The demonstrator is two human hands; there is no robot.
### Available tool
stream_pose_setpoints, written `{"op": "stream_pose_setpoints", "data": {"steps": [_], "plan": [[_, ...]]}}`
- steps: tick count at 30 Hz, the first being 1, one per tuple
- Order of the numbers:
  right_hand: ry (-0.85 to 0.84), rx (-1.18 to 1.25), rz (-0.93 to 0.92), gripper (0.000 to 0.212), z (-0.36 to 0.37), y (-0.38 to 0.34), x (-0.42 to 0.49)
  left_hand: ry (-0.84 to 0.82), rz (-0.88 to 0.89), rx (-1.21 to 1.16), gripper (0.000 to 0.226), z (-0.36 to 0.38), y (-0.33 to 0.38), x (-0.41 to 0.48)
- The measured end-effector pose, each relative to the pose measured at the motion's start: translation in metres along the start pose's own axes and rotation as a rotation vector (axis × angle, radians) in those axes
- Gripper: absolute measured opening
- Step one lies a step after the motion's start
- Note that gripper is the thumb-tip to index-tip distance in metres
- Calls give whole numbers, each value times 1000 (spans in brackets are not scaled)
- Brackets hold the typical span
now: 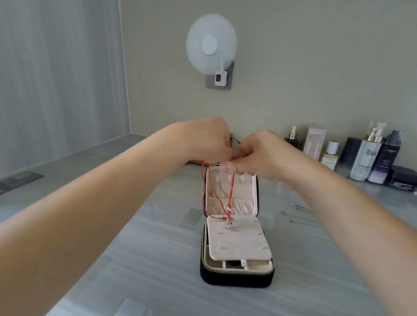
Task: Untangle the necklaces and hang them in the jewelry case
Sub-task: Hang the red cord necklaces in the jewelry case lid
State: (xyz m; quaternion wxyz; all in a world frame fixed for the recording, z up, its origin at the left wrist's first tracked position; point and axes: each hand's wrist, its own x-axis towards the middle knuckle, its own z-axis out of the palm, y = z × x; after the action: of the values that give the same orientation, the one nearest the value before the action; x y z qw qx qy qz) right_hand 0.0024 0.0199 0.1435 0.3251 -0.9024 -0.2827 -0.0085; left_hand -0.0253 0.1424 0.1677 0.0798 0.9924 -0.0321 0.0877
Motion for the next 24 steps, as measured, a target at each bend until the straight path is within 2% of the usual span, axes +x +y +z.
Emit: {"op": "stream_pose_setpoints", "data": {"steps": [4, 6, 9, 11, 14, 17, 22, 24], "plan": [[14, 9, -5, 26, -1, -1, 3, 82, -2, -141, 50, 11, -20, 4], [34, 56, -13, 25, -2, 0, 5, 124, 45, -465, 51, 26, -29, 6], [104, 222, -9, 20, -3, 3, 7, -51, 74, -1185, 52, 53, -29, 1], [159, 293, 17, 18, -3, 8, 7, -144, 57, -1331, 53, 67, -29, -3], [205, 290, 64, 19, -4, 22, 7, -139, 65, -1332, 41, 77, -32, -7], [206, 243, 117, 20, -2, 38, 1, -90, 64, -1173, 27, 79, -36, -8], [91, 153, 189, 28, 2, 56, -9, -29, 37, -883, 31, 78, -34, -5], [98, 86, 154, 22, 4, 57, -11, -37, 50, -779, 33, 78, -31, -3]]}}
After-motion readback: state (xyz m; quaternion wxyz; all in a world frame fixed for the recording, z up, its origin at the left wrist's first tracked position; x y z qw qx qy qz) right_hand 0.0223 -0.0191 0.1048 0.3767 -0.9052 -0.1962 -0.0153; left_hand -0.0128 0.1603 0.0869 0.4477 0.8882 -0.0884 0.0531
